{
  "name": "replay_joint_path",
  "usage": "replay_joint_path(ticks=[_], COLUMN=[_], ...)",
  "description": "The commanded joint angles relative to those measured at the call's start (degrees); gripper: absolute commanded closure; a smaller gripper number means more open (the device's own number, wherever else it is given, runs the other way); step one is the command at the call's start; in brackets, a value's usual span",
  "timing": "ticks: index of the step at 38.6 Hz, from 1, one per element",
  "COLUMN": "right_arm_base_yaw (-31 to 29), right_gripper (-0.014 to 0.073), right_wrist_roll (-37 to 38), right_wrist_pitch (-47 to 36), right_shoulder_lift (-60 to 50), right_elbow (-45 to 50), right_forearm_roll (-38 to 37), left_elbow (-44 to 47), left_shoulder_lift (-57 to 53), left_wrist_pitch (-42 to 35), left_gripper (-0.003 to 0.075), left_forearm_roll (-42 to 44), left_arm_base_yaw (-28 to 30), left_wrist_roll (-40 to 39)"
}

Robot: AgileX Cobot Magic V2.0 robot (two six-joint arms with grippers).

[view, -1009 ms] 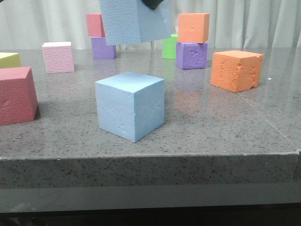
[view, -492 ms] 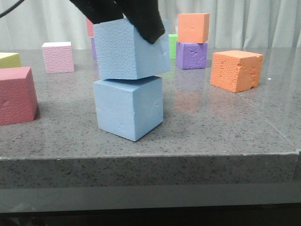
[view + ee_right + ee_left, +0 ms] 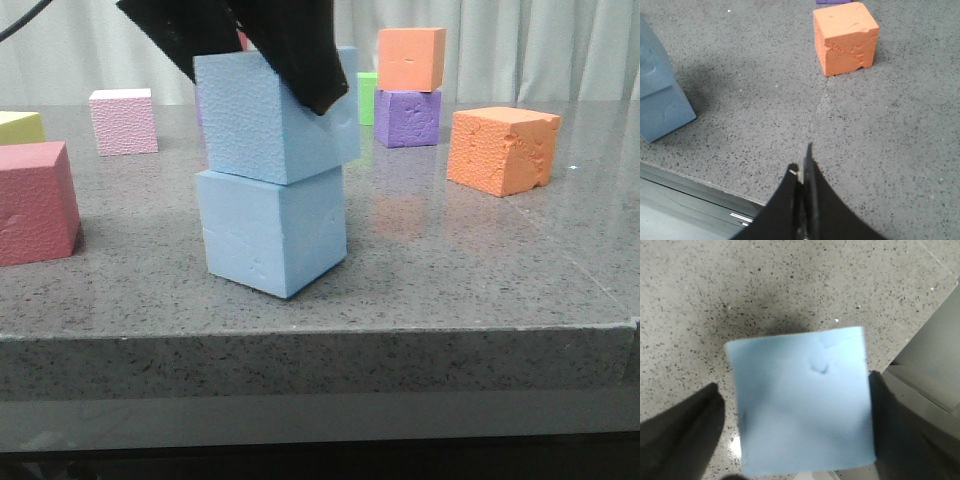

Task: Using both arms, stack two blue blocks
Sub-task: 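Lower the held cube onto the top of the other light-blue cube, then open the left gripper to release the top cube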

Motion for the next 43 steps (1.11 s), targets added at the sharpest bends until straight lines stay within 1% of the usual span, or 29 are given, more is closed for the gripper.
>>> replay_joint_path(ticks=[1, 17, 20, 22, 24, 26, 27, 31, 35, 40, 43], right_arm_base_yaw=[-0.4, -0.4, -0.4, -0.4, -0.4, -0.4, -0.4, -0.4, -0.4, -0.4, -0.4], right_gripper=[0.0663, 0.0663, 0.0663, 0.0663, 0.0663, 0.0663, 0.0663, 0.0663, 0.0663, 0.0663, 0.0663], right_wrist_roll=[-0.3, -0.3, -0.3, -0.3, -0.3, -0.3, -0.3, -0.3, -0.3, -0.3, -0.3], right_wrist_pitch=[-3.7, -3.7, -3.7, -3.7, -3.8, -3.9, -3.9, -3.9, -3.9, -3.9, -3.9], right_shoulder_lift=[0.1, 0.1, 0.1, 0.1, 0.1, 0.1, 0.1, 0.1, 0.1, 0.1, 0.1], right_elbow=[-1.5, -1.5, -1.5, -1.5, -1.5, -1.5, -1.5, -1.5, -1.5, -1.5, -1.5], right_forearm_roll=[0.3, 0.3, 0.3, 0.3, 0.3, 0.3, 0.3, 0.3, 0.3, 0.3, 0.3], left_elbow=[-2.8, -3.9, -4.0, -4.4, -4.8, -5.0, -5.2, -5.8, -5.5, -3.7, -1.1], left_shoulder_lift=[-3.1, -6.0, -7.1, -7.7, -8.3, -8.8, -9.1, -9.7, -10.9, -13.2, -15.9], left_wrist_pitch=[-0.1, 0.2, 0.2, 0.2, 0.2, -0.3, -0.4, -1.4, -3.2, -4.7, -7.1], left_gripper=[0.0109, 0.0111, 0.0125, 0.0157, 0.0215, 0.0308, 0.0334, 0.0547, 0.0733, 0.0741, 0.0741], left_forearm_roll=[-0.4, -0.2, 0.0, 0.0, 0.0, 0.2, 0.2, 0.2, -0.3, -0.7, -0.7], left_arm_base_yaw=[-0.5, -0.5, -0.5, -0.5, -0.5, -0.5, -0.5, -0.5, -0.5, -0.5, -0.5], left_wrist_roll=[-0.7, -0.7, -0.7, -0.7, -0.7, -0.7, -0.7, -0.1, 2.0, 3.2, 3.2])
